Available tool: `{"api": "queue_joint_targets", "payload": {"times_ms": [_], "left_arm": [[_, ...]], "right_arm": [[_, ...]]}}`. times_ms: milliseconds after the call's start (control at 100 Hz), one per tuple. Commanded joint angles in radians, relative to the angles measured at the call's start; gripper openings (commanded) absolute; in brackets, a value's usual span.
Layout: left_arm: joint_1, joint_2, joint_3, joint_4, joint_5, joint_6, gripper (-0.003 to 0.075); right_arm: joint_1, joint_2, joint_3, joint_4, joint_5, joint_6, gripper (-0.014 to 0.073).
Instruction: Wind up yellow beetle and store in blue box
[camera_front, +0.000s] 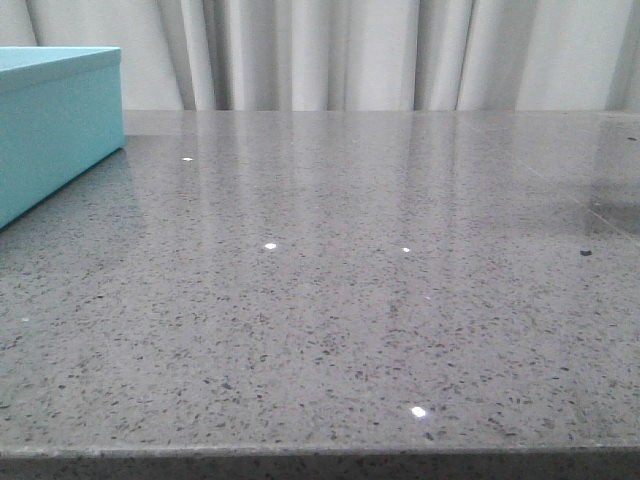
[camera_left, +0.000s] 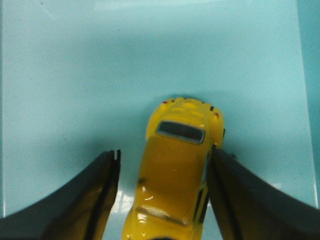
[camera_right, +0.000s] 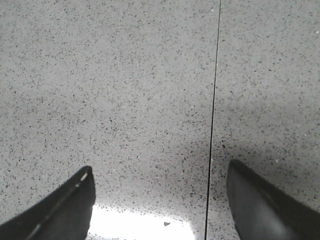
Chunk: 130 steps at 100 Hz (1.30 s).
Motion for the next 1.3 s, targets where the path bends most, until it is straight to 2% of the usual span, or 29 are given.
{"api": "queue_joint_targets", "payload": {"times_ms": [0,320,520,660,850,970,1110,1290], "left_arm": [[-0.001,-0.038,-0.026,-0.007,-0.042,-0.012,0.0406],[-0.001,-0.083,-0.032,-0.03,-0.074,-0.01,0.0398],[-0.001,-0.206,-0.013,-0.077,-0.152,0.021,0.03],[-0.001,-0.311,0.032,-0.104,-0.185,0.044,0.0205],[-0.001,-0.465,0.123,-0.134,-0.201,0.075,0.0064],[-0.001,-0.566,0.202,-0.141,-0.218,0.075,-0.0019],[-0.001,-0.695,0.311,-0.168,-0.264,0.079,-0.0018],[-0.001,-0.874,0.473,-0.201,-0.348,0.08,-0.0018]], "right_arm": [[0.0,-0.031,-0.024,0.004,-0.052,-0.014,0.0549],[0.0,-0.047,-0.024,0.004,-0.097,-0.058,0.0549],[0.0,-0.124,-0.024,-0.015,-0.165,-0.064,0.0539],[0.0,-0.184,-0.024,-0.073,-0.183,-0.064,0.0416],[0.0,-0.265,-0.021,-0.103,-0.191,-0.064,0.0136],[0.0,-0.329,0.028,-0.105,-0.242,-0.064,0.0006],[0.0,-0.417,0.151,-0.106,-0.342,-0.064,-0.0058],[0.0,-0.556,0.338,-0.119,-0.456,-0.064,-0.006]]}}
